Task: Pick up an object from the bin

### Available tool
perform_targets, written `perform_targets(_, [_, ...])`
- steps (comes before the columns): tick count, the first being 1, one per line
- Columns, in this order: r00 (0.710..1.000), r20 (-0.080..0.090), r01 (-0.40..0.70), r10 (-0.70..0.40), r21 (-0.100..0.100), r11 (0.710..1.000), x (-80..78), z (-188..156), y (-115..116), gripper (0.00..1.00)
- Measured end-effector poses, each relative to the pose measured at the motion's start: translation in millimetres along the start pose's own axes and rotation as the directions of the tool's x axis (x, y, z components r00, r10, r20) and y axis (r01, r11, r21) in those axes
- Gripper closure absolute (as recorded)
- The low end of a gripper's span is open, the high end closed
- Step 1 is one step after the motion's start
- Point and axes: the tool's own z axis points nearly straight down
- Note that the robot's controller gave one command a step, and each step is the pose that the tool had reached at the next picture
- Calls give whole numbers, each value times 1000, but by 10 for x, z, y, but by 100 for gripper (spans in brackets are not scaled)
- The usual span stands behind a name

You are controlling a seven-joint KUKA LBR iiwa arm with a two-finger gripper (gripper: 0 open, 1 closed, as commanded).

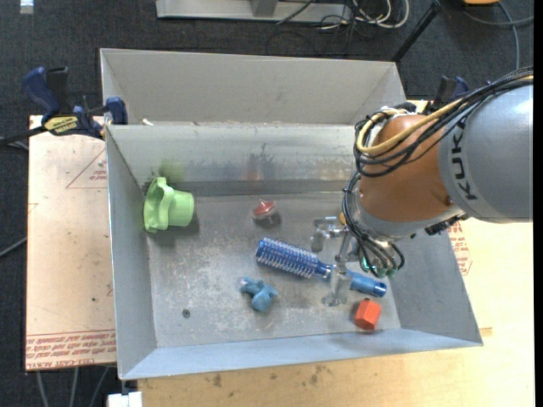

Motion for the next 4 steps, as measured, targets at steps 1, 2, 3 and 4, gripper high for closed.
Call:
perform_targets(1, [1000, 8, -11, 11, -1, 1000, -428, 621, 121, 0])
perform_targets(2, [1000, 9, -11, 11, -2, 1000, -434, 617, 125, 0])
perform_targets(3, [1000, 11, -10, 10, -3, 1000, -439, 615, 129, 0])
perform_targets(4, [1000, 12, -9, 9, -3, 1000, -443, 614, 132, 0])
